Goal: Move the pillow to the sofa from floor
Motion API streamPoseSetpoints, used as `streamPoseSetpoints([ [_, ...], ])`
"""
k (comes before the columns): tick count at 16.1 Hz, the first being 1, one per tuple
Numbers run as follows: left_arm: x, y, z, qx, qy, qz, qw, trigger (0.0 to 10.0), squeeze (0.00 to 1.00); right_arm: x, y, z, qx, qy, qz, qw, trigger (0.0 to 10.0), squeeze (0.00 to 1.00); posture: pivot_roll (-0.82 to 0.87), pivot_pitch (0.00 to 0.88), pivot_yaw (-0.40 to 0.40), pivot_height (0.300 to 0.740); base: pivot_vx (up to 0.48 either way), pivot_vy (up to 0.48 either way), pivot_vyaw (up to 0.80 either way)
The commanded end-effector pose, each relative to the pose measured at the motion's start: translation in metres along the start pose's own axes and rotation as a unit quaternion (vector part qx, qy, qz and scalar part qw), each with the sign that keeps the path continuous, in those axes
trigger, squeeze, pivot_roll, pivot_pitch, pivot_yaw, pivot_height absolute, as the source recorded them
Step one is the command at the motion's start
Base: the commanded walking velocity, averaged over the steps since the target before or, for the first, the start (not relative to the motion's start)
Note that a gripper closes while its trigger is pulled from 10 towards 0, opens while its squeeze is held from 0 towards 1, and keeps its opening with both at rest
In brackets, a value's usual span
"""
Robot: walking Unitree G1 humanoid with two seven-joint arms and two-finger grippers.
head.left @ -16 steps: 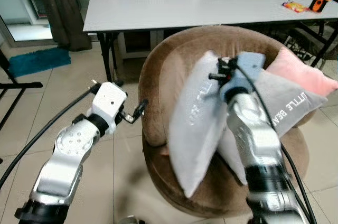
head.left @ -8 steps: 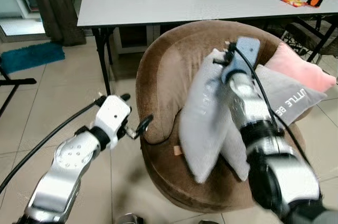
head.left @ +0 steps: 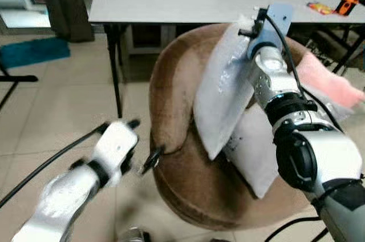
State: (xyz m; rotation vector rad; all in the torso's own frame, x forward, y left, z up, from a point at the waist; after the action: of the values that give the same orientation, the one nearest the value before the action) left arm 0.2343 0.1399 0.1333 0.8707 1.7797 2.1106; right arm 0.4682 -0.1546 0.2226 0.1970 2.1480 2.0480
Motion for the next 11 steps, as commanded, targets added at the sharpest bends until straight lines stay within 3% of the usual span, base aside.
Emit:
streamPoseSetpoints([
  [1,0.01,0.004,-0.001,0.001,-0.001,0.005,1.0,10.0,0.0,0.0,-0.007,-0.004,-0.013,-0.004,0.01,1.0,10.0,0.0,0.07,0.069,-0.108,0.74,0.0,0.0,0.0],
  [2,0.014,0.004,-0.003,0.002,-0.002,0.009,1.0,10.0,0.0,0.001,-0.015,-0.003,-0.008,-0.004,0.023,1.0,10.0,0.0,0.07,0.075,-0.108,0.74,0.0,0.0,0.0],
  [3,0.02,0.004,-0.006,0.002,-0.003,0.018,1.0,10.0,0.0,0.009,-0.049,-0.003,0.008,-0.001,0.08,0.997,10.0,0.0,0.09,0.102,-0.112,0.74,0.0,0.0,0.0],
  [5,0.025,0.005,-0.008,0.001,-0.001,0.023,1.0,10.0,0.0,0.023,-0.095,-0.012,0.054,-0.014,0.157,0.986,10.0,0.0,0.11,0.121,-0.112,0.74,0.0,0.0,0.0],
  [6,0.03,0.007,-0.01,0.002,0.002,0.029,1.0,10.0,0.0,0.041,-0.137,-0.027,0.082,-0.036,0.226,0.97,10.0,0.0,0.12,0.144,-0.108,0.74,0.0,0.0,0.0],
  [7,0.034,0.007,-0.011,0.003,0.005,0.035,0.999,10.0,0.0,0.049,-0.153,-0.038,0.062,-0.058,0.257,0.963,10.0,0.0,0.12,0.153,-0.104,0.74,0.0,0.0,0.0],
  [8,0.038,0.008,-0.012,0.003,0.006,0.039,0.999,10.0,0.0,0.05,-0.156,-0.053,0.016,-0.096,0.267,0.959,10.0,0.0,0.12,0.157,-0.095,0.74,0.0,0.0,0.0],
  [9,0.039,0.008,-0.012,0.004,0.007,0.04,0.999,10.0,0.0,0.049,-0.156,-0.056,0.007,-0.102,0.267,0.958,10.0,0.0,0.12,0.157,-0.095,0.74,0.0,0.0,0.0],
  [10,0.038,0.009,-0.011,0.003,0.007,0.041,0.999,10.0,0.0,0.046,-0.151,-0.062,0.002,-0.108,0.258,0.96,10.0,1.0,0.12,0.155,-0.092,0.74,0.0,0.0,0.0],
  [11,0.038,0.01,-0.01,0.003,0.007,0.044,0.999,10.0,0.0,0.039,-0.139,-0.079,-0.005,-0.131,0.238,0.963,10.0,1.0,0.11,0.148,-0.088,0.74,0.0,0.0,0.0],
])
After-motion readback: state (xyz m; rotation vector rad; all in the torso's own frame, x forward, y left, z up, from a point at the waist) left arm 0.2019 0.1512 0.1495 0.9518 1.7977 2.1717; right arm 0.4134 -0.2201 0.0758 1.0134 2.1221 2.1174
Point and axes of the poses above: a point about 5 cm out from each wrist's last joint towards the gripper, its own x axis pointing back from the gripper into the wrist, its own y axis along the axis of the wrist's last joint, z = x × y, the point moved 5 cm from there along -x, pointing out of the wrist towards the gripper, and after that the axes turned 10 degrees about x, right-handed, at the moved point
